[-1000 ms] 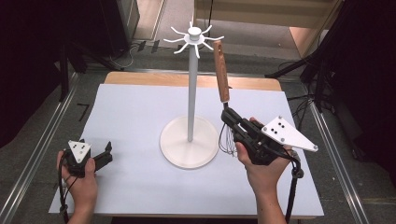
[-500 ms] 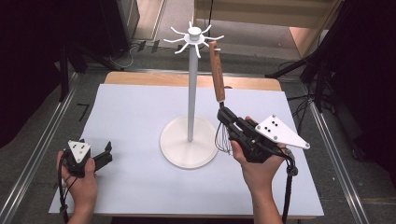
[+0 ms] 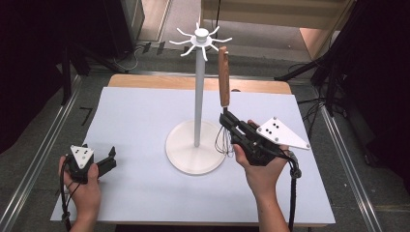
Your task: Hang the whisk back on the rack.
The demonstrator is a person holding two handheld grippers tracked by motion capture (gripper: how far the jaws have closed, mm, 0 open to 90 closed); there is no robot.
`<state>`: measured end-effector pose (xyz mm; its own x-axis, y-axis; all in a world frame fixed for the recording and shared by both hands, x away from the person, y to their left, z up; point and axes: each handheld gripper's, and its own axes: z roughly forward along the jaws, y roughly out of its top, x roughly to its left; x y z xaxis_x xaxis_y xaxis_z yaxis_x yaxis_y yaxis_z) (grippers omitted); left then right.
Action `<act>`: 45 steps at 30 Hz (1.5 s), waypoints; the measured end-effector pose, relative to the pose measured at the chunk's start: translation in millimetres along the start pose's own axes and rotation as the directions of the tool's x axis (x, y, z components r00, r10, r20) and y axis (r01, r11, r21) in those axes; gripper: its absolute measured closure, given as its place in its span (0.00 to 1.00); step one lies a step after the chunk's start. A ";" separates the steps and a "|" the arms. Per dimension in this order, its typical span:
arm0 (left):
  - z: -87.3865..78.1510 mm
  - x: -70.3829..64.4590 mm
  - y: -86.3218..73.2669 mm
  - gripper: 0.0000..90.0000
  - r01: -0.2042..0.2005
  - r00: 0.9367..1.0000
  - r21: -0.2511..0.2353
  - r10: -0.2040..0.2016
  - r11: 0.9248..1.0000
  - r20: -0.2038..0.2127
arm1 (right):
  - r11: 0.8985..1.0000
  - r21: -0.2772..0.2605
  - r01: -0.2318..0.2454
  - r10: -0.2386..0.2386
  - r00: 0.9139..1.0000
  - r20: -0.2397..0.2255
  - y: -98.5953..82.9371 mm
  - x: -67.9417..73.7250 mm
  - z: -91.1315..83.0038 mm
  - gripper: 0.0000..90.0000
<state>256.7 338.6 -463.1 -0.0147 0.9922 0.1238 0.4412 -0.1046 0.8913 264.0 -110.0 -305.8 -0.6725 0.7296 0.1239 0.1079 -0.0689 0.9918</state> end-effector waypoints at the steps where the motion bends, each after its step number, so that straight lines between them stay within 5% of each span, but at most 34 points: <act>1: 0.0 0.0 0.0 0.15 0.000 1.000 0.000 0.000 1.000 0.001 | 1.000 -0.001 -0.006 0.006 1.000 -0.004 -0.5 -0.1 0.6 0.93; 18: 0.0 0.0 0.0 0.15 -0.002 1.000 0.001 0.002 1.000 0.001 | 0.999 0.052 -0.005 0.005 1.000 -0.013 -3.4 0.3 1.9 0.84; 31: 0.2 0.2 0.1 0.15 -0.004 1.000 0.002 0.004 1.000 0.001 | 0.995 0.095 -0.010 0.010 1.000 -0.006 -6.2 -3.3 -5.8 0.61; 40: 0.2 0.1 0.1 0.15 -0.003 1.000 0.003 0.003 1.000 0.000 | 0.993 0.119 0.004 -0.016 0.995 0.102 -8.8 -9.9 -11.8 0.28; 45: 0.1 0.2 0.0 0.15 -0.003 1.000 0.003 0.003 1.000 0.001 | 0.988 0.153 0.005 -0.030 0.986 0.162 -15.6 -16.8 -14.3 0.20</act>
<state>256.8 338.7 -463.1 -0.0125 0.9919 0.1260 0.4442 -0.1074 0.8895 263.1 -130.9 -322.9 -0.5483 0.8317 0.0869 0.2151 0.0399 0.9758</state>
